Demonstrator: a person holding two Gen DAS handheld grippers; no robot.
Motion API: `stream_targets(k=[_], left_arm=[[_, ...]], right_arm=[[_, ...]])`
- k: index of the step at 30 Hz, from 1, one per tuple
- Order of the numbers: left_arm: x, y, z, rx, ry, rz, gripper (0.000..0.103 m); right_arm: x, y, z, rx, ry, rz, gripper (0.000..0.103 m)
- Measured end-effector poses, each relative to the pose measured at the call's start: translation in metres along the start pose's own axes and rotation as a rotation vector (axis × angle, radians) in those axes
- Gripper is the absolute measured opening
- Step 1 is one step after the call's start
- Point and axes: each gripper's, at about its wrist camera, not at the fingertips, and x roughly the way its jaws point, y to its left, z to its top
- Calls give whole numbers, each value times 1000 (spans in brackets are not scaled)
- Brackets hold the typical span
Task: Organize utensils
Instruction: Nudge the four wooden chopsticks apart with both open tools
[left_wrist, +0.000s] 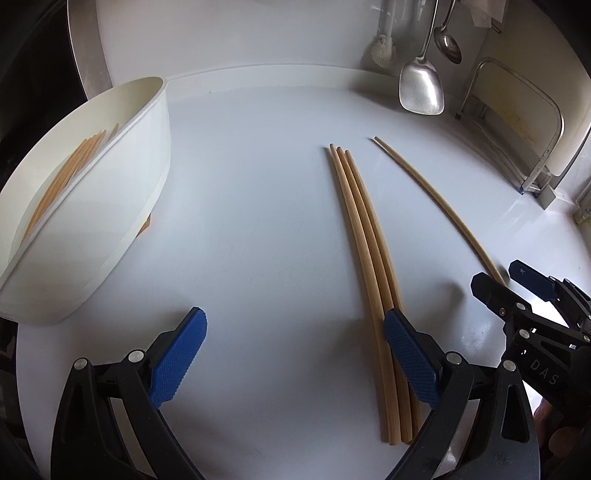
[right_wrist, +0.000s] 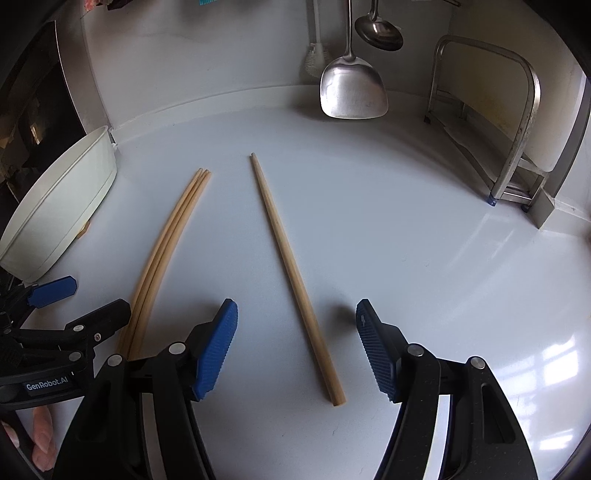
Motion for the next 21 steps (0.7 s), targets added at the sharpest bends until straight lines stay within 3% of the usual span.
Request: stream_targets(k=[10,21], left_arm=[[6,5,3,-15,12,56,95],[14,5,14,-32,7,67,96]], right_arm=[[2,3,2,-27,-2,-26,64],[14,-13,15,-16,2,-73,64]])
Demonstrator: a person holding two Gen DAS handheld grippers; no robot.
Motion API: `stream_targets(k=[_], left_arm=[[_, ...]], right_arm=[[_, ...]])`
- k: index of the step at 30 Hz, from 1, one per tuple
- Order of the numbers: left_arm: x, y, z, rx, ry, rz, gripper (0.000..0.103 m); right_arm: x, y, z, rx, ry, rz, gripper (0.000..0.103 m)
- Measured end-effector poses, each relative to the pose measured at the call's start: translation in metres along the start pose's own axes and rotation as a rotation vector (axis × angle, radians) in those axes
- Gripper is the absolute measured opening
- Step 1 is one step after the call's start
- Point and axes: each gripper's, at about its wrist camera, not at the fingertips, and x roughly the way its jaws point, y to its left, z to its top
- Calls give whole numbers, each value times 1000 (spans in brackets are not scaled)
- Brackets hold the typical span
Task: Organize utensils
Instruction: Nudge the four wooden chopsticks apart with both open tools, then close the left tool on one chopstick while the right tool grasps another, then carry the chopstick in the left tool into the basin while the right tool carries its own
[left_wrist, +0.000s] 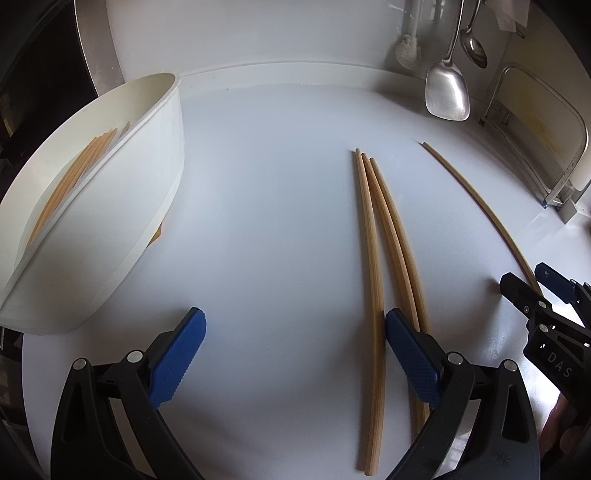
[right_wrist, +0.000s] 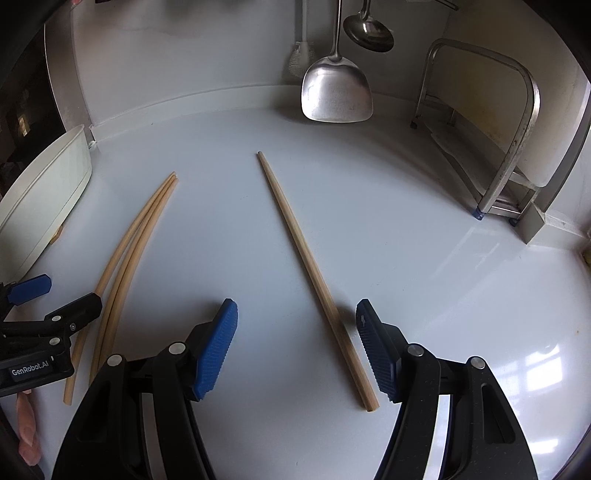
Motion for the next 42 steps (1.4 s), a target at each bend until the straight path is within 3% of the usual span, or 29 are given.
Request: stream_targets(k=[10,13,18,22,24,27,28,31,42], left_arm=[[3,0,5,-3,-6,2,97],[2,0,6,7,-10,-5,92],[-2,-7,8,32,-29,-20,65],[-5,-13,5,54,-43,-38,51],[-7,-19,4,75,-48,-54,29],[-10,-27,1,100,-44,-75,7],[-10,-28,1,103,-42,-81,7],[-11,-26,0,104,-32,-102,7],[-27,-19,3,86,-18,-168,7]], right_arm=[[11,-13,8,-3,-10,1,64],[13,-12,8,-11,-12,5,64],[13,-8,8,-29,-18,21,55],[13,2,7,-76,-21,47,35],[12,7,5,-98,-23,53,26],[12,13,3,-124,-32,55,16],[11,14,2,-129,-33,55,9],[11,14,1,-119,-30,56,6],[-7,4,-6,20,-33,107,6]])
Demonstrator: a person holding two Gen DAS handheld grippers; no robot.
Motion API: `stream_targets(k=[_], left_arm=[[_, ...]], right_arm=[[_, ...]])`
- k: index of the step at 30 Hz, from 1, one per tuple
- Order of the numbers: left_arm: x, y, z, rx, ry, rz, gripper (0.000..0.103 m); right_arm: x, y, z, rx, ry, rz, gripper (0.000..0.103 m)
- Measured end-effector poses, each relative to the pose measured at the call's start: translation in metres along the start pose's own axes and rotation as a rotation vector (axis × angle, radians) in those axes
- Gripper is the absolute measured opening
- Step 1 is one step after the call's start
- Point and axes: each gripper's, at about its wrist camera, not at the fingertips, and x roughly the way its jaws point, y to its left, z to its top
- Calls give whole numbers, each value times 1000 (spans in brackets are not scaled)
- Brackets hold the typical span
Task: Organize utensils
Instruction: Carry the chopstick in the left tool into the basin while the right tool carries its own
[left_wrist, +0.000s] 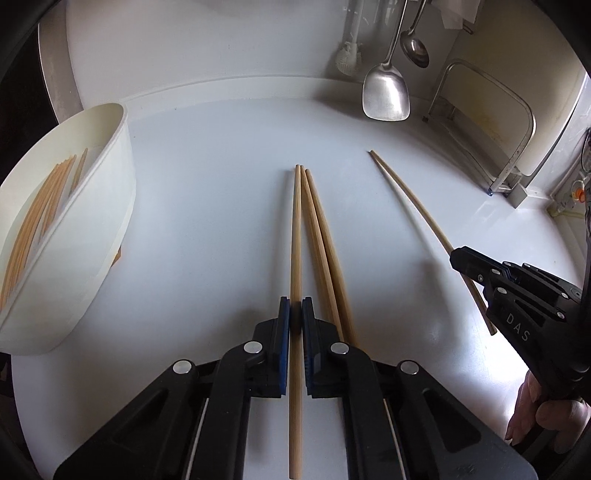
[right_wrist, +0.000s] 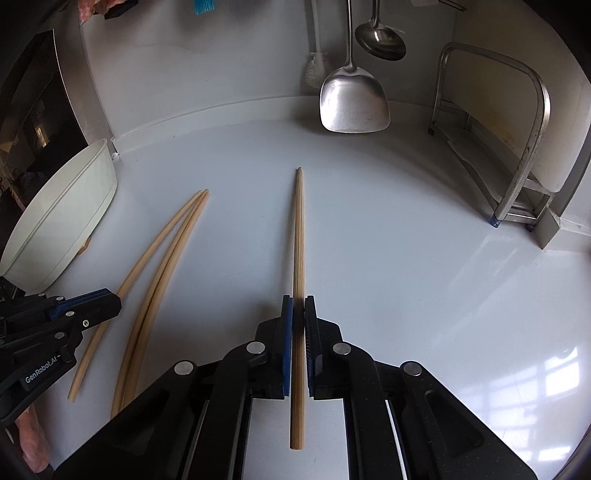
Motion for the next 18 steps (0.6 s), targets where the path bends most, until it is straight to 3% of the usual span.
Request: stream_targets(k=[18], left_arm=[[-62,30,34,2,-69,-56,7]], right_arm=[[-62,37,25,54,-65,-4,6]])
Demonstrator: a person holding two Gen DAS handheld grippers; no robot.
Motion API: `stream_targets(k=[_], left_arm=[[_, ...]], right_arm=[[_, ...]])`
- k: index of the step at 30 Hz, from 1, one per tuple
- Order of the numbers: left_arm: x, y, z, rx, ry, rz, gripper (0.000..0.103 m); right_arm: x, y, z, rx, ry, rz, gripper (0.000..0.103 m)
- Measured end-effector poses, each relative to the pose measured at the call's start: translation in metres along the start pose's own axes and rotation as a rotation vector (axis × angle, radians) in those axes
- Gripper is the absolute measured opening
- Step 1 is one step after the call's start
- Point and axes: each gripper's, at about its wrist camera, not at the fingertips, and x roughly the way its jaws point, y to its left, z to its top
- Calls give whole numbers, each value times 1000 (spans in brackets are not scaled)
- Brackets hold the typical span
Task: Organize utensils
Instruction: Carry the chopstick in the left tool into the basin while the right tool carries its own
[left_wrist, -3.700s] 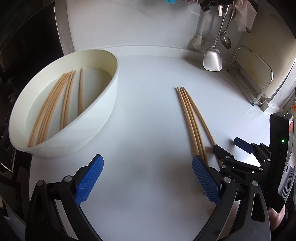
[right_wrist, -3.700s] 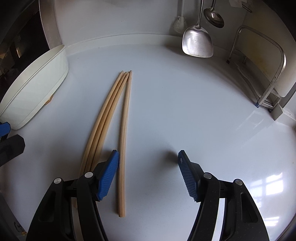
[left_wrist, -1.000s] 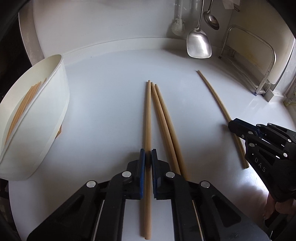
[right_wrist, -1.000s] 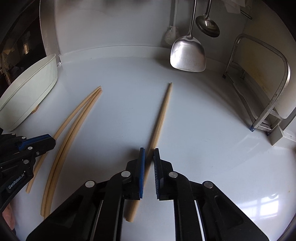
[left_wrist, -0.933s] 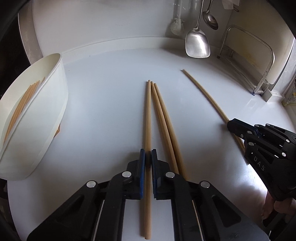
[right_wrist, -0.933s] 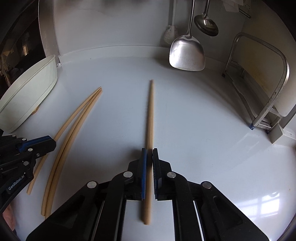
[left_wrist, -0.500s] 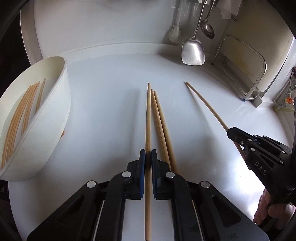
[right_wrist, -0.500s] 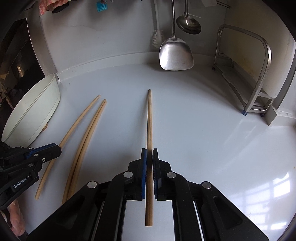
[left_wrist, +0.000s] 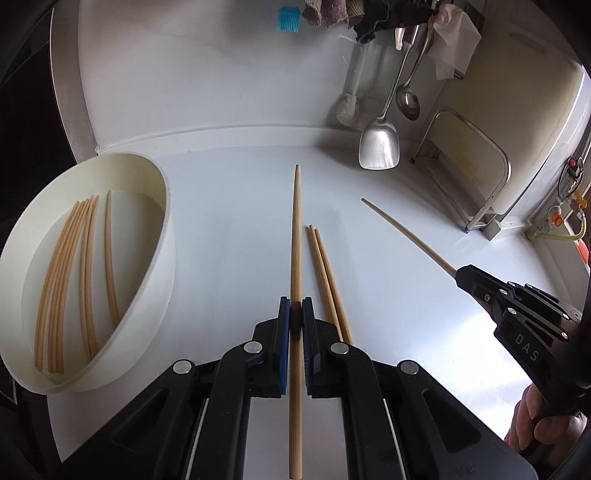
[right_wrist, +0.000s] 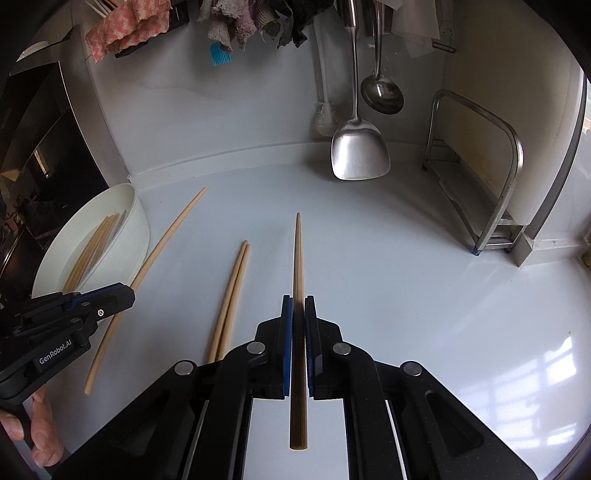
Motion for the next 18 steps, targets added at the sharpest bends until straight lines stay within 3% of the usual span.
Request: stream_targets(k=[9,18], left_arm=[[-46,50,14,-57,-37,35,7],[-76,146,24,-137,-32,158,7]], right_arm=[[-26,42,28,-31,-43,29,6],[-22,145,66,-127,-48,170,6]])
